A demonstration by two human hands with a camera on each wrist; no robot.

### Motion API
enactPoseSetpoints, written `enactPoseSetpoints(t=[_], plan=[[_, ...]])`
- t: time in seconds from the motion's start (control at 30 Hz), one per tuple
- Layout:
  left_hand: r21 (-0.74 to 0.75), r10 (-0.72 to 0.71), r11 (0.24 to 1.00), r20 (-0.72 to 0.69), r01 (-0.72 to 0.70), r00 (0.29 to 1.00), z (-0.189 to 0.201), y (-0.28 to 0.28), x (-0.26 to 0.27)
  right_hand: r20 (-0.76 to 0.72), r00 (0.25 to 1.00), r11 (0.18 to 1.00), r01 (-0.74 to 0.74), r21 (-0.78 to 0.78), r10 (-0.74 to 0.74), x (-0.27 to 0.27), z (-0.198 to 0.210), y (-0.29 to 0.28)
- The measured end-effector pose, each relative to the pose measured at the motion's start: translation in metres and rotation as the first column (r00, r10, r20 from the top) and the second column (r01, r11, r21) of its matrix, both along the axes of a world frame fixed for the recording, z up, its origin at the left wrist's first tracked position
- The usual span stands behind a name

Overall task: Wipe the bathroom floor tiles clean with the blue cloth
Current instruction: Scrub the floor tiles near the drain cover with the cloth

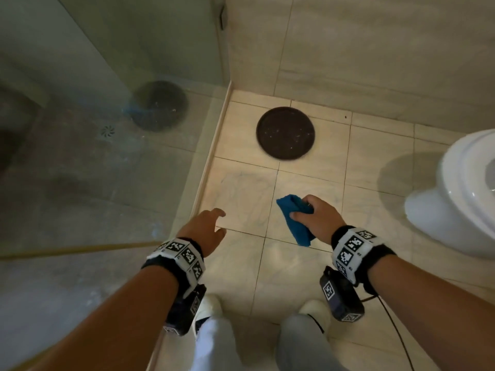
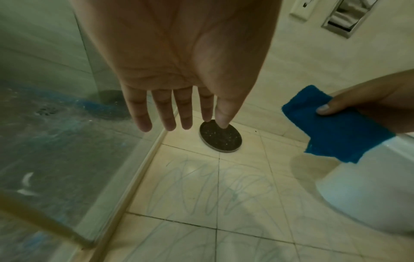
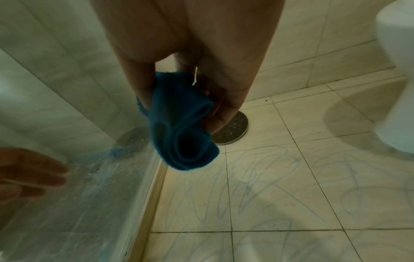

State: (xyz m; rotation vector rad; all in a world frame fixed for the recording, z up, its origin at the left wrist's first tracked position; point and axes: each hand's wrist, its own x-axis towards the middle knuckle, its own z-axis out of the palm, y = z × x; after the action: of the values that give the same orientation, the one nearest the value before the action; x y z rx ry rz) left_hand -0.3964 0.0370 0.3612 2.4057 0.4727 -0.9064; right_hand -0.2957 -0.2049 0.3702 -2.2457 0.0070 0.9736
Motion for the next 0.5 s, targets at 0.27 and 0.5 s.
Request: enactPoseSetpoints(t=[0.27, 0.5], plan=[[0.152, -0.213, 0.967, 0.037, 0.206, 0.976, -0.053, 0.023, -0.019, 0.102, 0.995, 0.997, 0.012, -0.072, -0.005, -0.016, -0.058, 0.052], [0.173, -0.230, 0.960, 0.048, 0.219, 0.972, -0.150, 0.036, 0.008, 0.074, 0.997, 0.999, -0.016, -0.041, 0.019, 0.002, -0.161, 0.090]])
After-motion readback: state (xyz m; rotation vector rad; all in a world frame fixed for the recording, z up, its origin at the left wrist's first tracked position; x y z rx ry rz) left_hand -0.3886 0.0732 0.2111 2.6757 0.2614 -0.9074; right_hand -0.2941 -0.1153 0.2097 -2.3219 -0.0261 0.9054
